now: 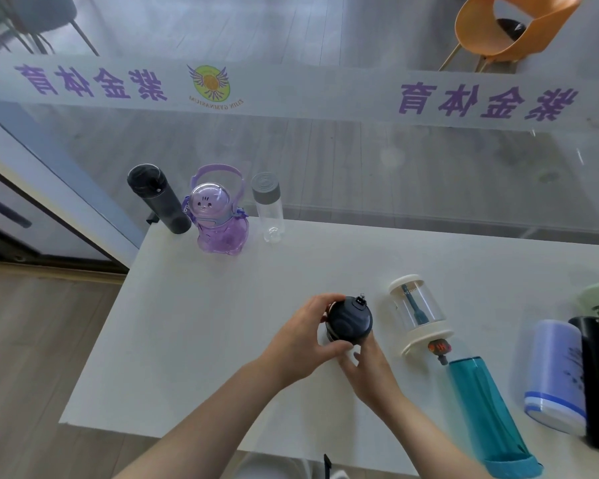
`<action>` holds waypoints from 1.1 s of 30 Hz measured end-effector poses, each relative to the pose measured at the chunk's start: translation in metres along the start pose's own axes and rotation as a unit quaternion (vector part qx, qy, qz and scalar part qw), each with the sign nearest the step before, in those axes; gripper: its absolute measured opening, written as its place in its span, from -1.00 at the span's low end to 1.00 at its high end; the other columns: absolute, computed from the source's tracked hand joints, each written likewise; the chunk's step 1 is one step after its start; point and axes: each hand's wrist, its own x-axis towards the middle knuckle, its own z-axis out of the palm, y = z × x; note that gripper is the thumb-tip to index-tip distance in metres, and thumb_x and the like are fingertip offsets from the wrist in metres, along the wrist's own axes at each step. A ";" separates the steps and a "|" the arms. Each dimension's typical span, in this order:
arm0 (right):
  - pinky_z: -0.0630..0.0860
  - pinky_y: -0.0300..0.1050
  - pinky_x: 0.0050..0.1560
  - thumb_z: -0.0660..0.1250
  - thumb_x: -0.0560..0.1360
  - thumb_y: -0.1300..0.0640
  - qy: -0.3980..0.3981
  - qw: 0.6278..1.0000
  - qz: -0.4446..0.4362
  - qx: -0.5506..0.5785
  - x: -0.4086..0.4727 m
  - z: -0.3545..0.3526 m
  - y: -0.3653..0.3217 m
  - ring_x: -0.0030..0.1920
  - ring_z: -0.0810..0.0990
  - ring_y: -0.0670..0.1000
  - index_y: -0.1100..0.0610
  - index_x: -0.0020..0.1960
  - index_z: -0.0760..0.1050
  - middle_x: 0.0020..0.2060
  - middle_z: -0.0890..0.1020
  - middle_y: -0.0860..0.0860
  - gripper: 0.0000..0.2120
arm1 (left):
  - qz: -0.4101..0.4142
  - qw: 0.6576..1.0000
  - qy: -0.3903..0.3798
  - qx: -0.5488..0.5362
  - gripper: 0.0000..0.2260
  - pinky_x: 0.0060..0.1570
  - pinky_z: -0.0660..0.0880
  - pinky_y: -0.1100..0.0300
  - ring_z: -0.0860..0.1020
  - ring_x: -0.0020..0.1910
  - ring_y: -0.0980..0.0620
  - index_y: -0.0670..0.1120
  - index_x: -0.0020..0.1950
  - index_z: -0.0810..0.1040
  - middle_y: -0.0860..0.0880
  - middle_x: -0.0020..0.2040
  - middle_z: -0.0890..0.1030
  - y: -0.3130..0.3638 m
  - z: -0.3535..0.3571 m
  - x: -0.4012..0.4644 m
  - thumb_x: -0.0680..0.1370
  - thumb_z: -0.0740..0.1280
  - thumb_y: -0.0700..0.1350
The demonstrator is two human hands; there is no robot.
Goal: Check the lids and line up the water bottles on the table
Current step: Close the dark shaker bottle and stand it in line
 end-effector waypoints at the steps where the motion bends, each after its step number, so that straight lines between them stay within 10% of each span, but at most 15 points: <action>1: 0.41 -0.29 0.16 0.35 0.52 0.08 0.003 1.000 -0.001 0.002 0.005 0.001 -0.001 0.24 0.46 -0.23 -0.33 0.32 0.24 0.22 0.47 -0.30 -0.49 | -0.006 1.000 0.003 0.002 -0.45 0.30 0.42 0.22 0.45 0.25 0.22 0.11 0.35 0.36 0.15 0.25 0.47 -0.001 -0.001 0.004 0.42 0.49 -0.06; 7: 0.51 -0.06 0.19 0.34 0.50 0.14 0.022 0.999 0.012 0.024 0.051 0.006 -0.009 0.23 0.49 -0.16 -0.24 0.35 0.28 0.23 0.49 -0.20 -0.48 | -0.021 0.999 0.039 0.015 -0.37 0.26 0.44 0.19 0.46 0.19 0.19 0.12 0.38 0.32 0.15 0.26 0.43 -0.003 -0.012 0.042 0.39 0.53 -0.04; 21: 0.44 -0.45 -0.19 0.37 0.43 0.29 0.028 0.999 -0.001 0.028 0.180 -0.004 -0.060 -0.13 0.54 -0.33 -0.37 -0.02 0.39 -0.08 0.58 -0.22 -0.48 | -0.039 0.995 0.088 0.012 -0.35 0.30 0.43 0.09 0.44 0.23 0.07 -0.02 0.40 0.34 0.08 0.23 0.38 -0.010 -0.061 0.155 0.38 0.54 -0.10; 33: 0.46 -0.19 0.17 0.39 0.44 0.12 -0.043 0.999 0.025 0.019 0.245 -0.004 -0.058 0.15 0.54 -0.18 -0.09 0.34 0.29 0.15 0.56 -0.18 -0.47 | -0.054 0.984 0.168 0.024 -0.40 0.14 0.33 0.34 0.39 0.14 0.14 -0.02 0.38 0.33 0.00 0.26 0.38 -0.016 -0.076 0.198 0.42 0.50 -0.09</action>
